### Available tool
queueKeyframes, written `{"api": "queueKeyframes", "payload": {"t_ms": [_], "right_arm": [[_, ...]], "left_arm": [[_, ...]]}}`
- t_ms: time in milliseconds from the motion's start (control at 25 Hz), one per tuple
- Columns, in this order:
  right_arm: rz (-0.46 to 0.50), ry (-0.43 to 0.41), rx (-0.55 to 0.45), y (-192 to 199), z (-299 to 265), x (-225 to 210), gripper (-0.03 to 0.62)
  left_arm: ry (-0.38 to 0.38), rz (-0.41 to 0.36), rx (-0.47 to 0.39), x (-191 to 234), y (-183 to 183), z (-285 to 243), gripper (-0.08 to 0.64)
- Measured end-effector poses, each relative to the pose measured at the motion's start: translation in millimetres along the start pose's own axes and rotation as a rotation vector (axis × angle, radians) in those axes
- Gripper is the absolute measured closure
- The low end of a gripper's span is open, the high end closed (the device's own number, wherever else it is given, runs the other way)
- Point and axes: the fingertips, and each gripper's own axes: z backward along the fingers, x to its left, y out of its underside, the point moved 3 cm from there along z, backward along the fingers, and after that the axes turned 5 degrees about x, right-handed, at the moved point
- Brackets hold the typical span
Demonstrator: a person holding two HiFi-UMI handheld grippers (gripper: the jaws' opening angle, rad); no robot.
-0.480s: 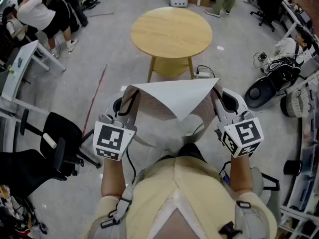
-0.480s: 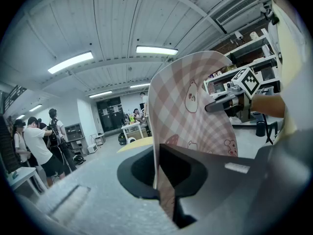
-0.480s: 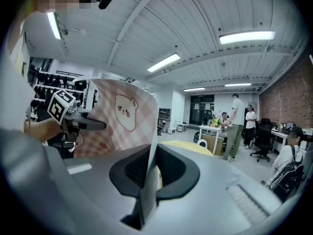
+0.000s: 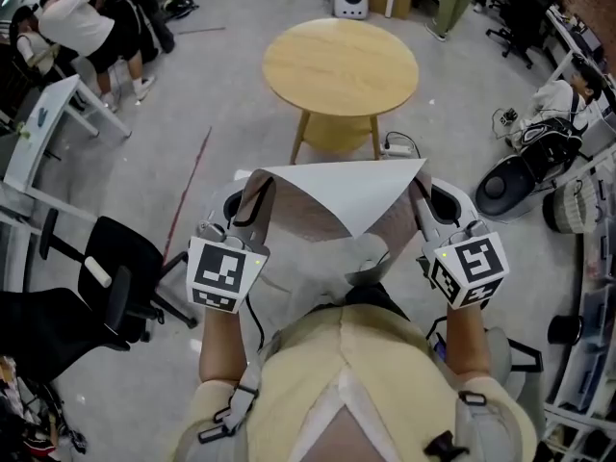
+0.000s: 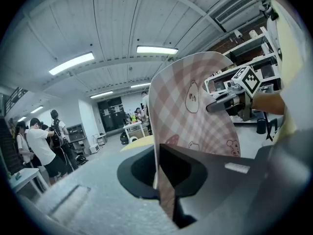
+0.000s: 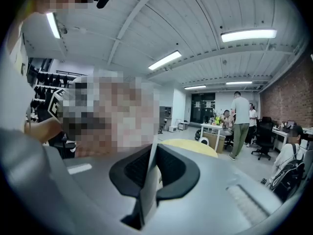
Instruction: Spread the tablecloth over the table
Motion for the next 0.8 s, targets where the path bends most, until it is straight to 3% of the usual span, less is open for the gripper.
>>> {"api": "queueKeyframes", "payload": {"t_ms": [480, 800], "right_arm": [[0.03, -0.031, 0.011, -11.2, -23.7, 21.6, 0.583], [0.051, -0.052, 0.025, -11.1, -52.5, 10.3, 0.583]], "left_arm": [[-0.025, 0.023, 0.033, 24.0, 16.0, 13.3, 0.554], [-0.03, 0.03, 0.055, 43.3, 19.2, -11.2, 0.554]]}}
